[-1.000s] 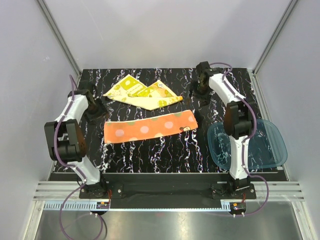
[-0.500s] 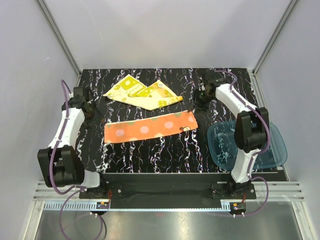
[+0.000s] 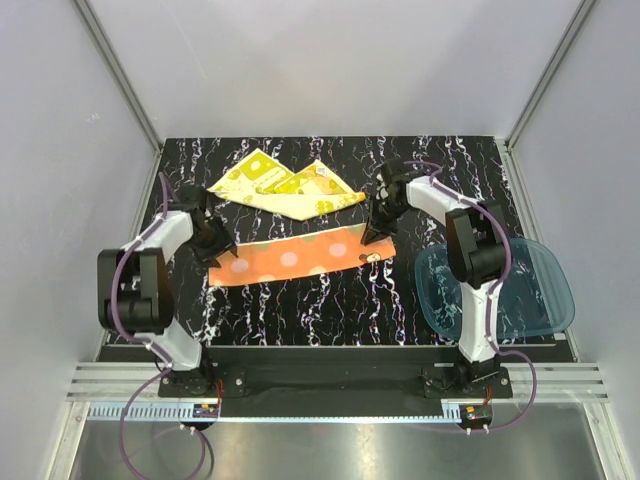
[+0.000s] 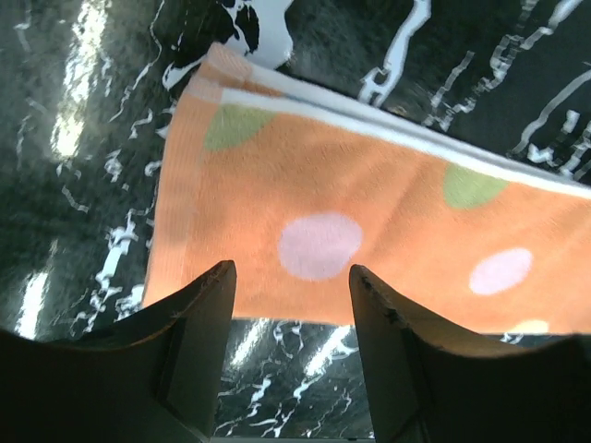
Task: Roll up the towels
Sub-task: Fold the towel
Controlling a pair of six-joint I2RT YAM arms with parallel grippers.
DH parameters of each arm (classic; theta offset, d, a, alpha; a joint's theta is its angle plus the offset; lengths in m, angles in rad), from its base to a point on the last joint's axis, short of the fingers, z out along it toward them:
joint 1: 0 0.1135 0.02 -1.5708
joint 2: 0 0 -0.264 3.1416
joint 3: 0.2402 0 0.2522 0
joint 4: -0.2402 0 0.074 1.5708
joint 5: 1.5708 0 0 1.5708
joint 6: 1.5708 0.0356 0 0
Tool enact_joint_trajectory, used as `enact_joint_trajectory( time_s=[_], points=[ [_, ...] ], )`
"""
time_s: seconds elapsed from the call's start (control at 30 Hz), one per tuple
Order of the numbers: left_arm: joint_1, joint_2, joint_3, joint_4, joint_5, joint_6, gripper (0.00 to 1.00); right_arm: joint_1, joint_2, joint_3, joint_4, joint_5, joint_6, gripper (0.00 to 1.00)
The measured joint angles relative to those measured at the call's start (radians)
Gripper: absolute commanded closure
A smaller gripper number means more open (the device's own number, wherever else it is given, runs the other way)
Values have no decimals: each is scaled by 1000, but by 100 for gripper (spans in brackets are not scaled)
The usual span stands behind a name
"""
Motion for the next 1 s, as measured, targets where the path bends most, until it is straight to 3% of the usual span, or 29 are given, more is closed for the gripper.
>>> enact_joint_trajectory(
  time_s=[0.5,0.6,0.67,0.77,1.0],
  points=[
    [3,347,356,-50,-93,63,46,-1,125,102,-13,7,13,71],
    [4,391,401,-70,-119,85,48,-1,149,158,-23,6,16,64],
    [4,414,441,-97,-136,97,48,-1,153,179,-33,6,20,54],
    [5,402,461,-102,-157,105,45,-1,150,194,-35,12,19,39],
    [7,127,302,-94,-206,89,35,-1,56,167,-53,45,12,34]
  ],
)
